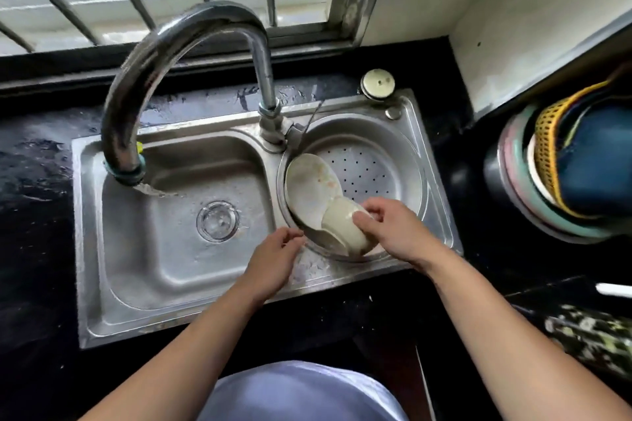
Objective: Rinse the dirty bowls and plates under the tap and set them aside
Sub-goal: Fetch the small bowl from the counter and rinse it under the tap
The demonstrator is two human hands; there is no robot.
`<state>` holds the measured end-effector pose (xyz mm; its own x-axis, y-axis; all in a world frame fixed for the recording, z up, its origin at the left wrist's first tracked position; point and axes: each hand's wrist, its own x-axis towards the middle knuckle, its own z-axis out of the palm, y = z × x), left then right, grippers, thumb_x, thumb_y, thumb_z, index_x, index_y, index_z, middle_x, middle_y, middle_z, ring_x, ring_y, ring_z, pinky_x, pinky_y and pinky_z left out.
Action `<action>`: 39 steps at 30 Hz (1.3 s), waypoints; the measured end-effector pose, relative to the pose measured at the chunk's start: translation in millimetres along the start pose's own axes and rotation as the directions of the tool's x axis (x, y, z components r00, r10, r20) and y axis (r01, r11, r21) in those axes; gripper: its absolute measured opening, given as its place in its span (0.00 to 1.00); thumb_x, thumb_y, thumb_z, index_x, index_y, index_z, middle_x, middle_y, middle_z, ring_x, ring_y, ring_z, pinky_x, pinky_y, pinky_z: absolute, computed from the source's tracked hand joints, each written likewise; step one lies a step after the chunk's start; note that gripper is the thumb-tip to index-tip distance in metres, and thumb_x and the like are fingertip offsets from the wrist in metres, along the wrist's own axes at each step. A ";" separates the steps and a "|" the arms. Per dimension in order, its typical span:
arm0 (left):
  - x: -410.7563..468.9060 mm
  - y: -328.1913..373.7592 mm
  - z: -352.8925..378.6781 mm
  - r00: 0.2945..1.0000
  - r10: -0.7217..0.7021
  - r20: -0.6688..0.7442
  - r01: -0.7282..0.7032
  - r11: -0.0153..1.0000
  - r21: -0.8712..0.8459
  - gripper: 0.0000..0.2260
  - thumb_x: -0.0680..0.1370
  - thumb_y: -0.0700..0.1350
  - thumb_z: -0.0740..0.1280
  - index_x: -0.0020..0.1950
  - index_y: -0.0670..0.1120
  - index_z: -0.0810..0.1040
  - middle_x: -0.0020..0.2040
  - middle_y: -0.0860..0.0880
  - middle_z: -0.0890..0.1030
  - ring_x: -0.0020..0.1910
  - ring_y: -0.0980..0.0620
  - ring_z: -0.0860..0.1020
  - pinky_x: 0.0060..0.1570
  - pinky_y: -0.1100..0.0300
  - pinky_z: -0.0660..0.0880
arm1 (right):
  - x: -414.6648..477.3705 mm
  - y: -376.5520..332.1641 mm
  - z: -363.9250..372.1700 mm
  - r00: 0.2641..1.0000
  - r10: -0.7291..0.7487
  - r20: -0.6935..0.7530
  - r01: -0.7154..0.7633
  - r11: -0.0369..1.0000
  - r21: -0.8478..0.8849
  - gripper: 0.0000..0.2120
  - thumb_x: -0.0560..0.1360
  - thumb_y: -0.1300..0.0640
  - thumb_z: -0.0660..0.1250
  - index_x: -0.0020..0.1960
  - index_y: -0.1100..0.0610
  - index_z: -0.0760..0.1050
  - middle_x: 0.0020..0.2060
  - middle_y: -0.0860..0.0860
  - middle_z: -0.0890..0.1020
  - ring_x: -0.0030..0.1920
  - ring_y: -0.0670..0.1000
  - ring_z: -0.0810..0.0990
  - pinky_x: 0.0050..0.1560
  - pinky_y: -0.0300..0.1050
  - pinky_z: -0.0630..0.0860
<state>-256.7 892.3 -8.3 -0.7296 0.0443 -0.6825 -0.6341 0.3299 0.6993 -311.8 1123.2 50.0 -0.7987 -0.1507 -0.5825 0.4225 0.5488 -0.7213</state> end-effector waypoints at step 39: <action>-37.1 -35.2 43.4 0.987 0.117 0.112 -0.162 0.694 0.701 0.28 0.78 0.44 0.65 0.79 0.47 0.72 0.87 0.47 0.53 0.85 0.47 0.57 0.81 0.58 0.52 | 76.7 81.8 14.2 0.965 0.085 0.248 0.136 0.649 -0.749 0.31 0.73 0.29 0.57 0.59 0.51 0.80 0.58 0.55 0.80 0.66 0.57 0.70 0.66 0.61 0.64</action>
<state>-196.2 920.0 -16.8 -0.7651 0.1882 -0.6158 -0.1423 0.8832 0.4468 -332.4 1144.8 -59.1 -0.6284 -0.3031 -0.7164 -0.1551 0.9513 -0.2664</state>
